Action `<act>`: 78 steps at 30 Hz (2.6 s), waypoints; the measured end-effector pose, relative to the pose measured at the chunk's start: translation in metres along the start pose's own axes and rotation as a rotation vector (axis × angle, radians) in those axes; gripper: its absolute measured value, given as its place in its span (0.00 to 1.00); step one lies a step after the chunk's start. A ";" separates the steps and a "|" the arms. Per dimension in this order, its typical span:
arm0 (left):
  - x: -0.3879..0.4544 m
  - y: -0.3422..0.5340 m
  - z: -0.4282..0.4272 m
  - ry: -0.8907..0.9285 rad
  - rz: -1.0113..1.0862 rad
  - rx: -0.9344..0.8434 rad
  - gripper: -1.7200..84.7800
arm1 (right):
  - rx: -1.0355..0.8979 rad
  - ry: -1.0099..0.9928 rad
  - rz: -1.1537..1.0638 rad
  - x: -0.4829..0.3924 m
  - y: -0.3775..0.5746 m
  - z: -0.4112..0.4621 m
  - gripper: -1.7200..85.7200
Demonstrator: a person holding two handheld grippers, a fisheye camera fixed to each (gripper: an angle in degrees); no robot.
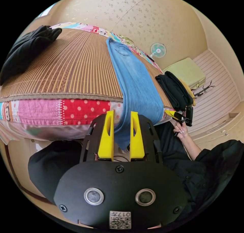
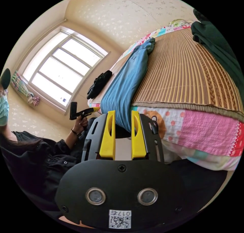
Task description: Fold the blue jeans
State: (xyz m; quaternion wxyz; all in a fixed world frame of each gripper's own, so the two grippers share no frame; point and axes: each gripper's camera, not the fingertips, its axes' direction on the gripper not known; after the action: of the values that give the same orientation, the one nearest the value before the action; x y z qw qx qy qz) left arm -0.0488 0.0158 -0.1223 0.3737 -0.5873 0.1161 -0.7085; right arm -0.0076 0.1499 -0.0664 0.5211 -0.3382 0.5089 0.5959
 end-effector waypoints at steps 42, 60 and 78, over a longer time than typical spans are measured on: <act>0.181 -0.130 -0.347 0.759 0.548 0.573 0.02 | 0.446 -0.436 -0.732 -0.257 -0.108 -0.275 0.04; 0.062 -0.178 -0.102 0.427 0.172 0.120 0.03 | 0.131 0.113 -0.419 -0.075 -0.147 -0.088 0.04; 0.023 -0.082 0.015 0.366 -0.129 -0.012 0.21 | 0.095 0.023 0.128 0.080 -0.024 -0.035 0.20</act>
State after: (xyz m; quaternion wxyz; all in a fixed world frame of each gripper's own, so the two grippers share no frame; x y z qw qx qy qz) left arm -0.0683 0.0609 -0.0514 0.2966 -0.4568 0.1483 -0.8254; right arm -0.0073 0.1367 -0.1557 0.4915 -0.2868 0.5632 0.5991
